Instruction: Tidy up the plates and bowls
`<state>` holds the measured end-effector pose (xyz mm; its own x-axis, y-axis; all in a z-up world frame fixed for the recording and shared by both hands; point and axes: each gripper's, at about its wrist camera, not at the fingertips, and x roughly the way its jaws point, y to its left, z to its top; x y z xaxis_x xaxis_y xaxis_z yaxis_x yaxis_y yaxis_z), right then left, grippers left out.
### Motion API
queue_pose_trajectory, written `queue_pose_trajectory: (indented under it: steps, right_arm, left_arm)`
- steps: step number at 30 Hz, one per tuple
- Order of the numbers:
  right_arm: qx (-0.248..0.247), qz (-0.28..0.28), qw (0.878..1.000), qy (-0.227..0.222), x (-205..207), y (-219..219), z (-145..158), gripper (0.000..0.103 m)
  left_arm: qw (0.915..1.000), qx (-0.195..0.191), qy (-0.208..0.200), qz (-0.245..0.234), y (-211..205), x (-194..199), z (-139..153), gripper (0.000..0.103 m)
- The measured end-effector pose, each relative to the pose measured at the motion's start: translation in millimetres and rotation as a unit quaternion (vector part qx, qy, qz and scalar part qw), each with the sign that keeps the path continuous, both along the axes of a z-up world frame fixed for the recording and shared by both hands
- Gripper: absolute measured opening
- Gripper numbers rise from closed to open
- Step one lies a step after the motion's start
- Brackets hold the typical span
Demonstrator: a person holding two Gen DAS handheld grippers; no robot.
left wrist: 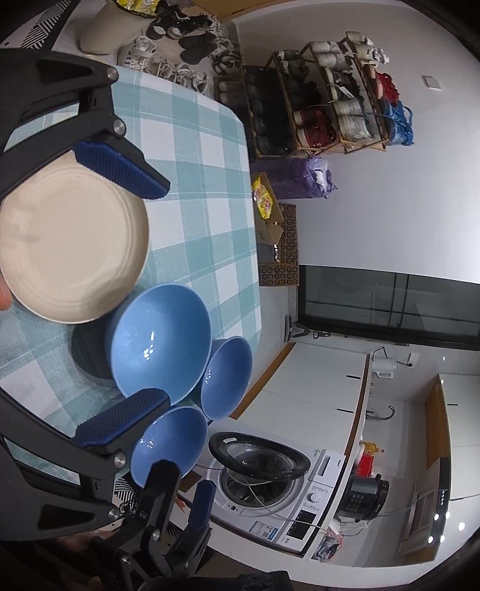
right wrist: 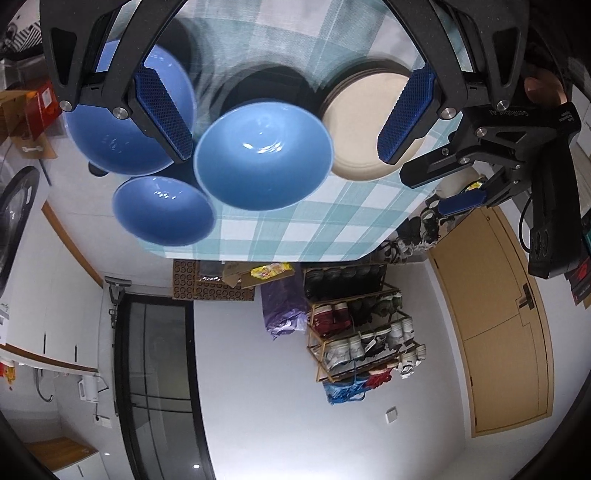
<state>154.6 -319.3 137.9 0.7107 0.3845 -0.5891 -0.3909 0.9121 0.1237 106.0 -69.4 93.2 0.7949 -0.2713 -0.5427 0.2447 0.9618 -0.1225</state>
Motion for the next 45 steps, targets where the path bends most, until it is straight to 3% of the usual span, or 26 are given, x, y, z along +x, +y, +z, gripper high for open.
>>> queue_pose_trajectory:
  steps: [17,37,45]
  right_arm:
    - [-0.010,-0.045,0.999,-0.027,13.2,-50.4,42.3,0.102]
    - [-0.021,-0.089,0.996,-0.014,68.5,-76.0,53.4,0.102]
    - [-0.019,-0.102,0.995,0.005,96.9,-85.1,43.9,0.102]
  left_arm:
    - [0.9994,0.022,-0.024,-0.009,-39.3,33.6,24.0,0.103]
    - [0.9995,0.017,-0.008,-0.024,-62.1,98.5,28.2,0.103]
    - [0.9992,0.027,0.014,-0.026,-69.1,124.6,14.7,0.103]
